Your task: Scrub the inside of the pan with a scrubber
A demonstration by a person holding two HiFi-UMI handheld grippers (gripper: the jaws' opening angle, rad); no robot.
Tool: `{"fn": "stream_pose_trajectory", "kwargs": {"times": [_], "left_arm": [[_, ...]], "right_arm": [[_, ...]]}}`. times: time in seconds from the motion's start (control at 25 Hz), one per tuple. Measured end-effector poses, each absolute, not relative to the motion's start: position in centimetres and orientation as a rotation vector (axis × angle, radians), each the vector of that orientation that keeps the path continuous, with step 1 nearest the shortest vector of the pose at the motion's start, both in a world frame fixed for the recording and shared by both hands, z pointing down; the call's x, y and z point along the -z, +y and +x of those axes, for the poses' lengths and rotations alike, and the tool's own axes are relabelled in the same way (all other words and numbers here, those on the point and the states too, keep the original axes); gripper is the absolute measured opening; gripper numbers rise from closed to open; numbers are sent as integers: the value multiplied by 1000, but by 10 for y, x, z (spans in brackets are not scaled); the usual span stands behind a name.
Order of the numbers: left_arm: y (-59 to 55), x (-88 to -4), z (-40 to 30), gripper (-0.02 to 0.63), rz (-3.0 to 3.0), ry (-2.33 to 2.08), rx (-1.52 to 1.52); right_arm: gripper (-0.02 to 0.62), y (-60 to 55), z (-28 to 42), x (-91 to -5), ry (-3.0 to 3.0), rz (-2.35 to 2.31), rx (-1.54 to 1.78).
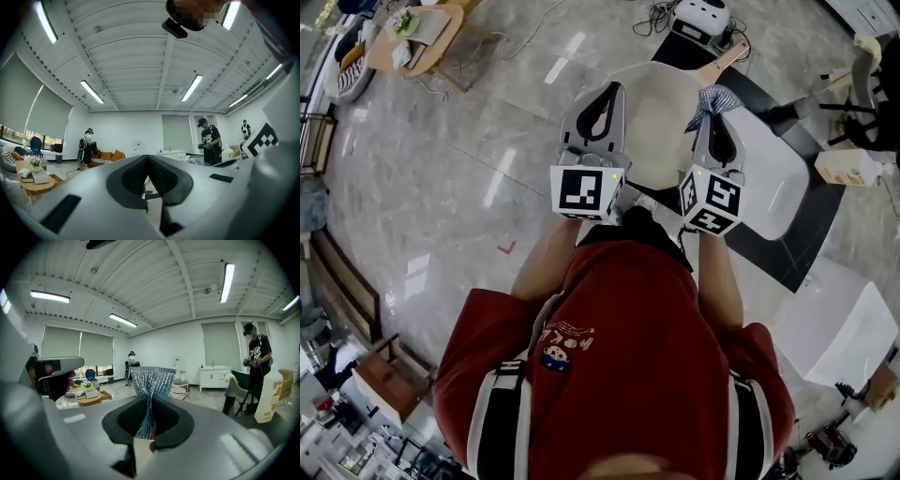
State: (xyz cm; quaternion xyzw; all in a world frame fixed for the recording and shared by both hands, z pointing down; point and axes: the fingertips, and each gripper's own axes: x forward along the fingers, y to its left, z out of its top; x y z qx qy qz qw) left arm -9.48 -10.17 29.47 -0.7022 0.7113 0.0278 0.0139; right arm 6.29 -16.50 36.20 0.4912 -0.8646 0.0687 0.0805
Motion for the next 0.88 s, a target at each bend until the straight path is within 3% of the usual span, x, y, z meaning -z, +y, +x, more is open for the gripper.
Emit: {"fn": "stream_pose_trajectory", "kwargs": {"times": [0.56, 0.88], "left_arm": [[-151, -324, -105, 6, -2258, 2193, 35], [-173, -332, -136, 6, -2433, 2027, -6]], "right_arm": [[49, -197, 35, -463, -2382, 1458, -749], [52, -216, 35, -511, -2153, 1623, -729]]}}
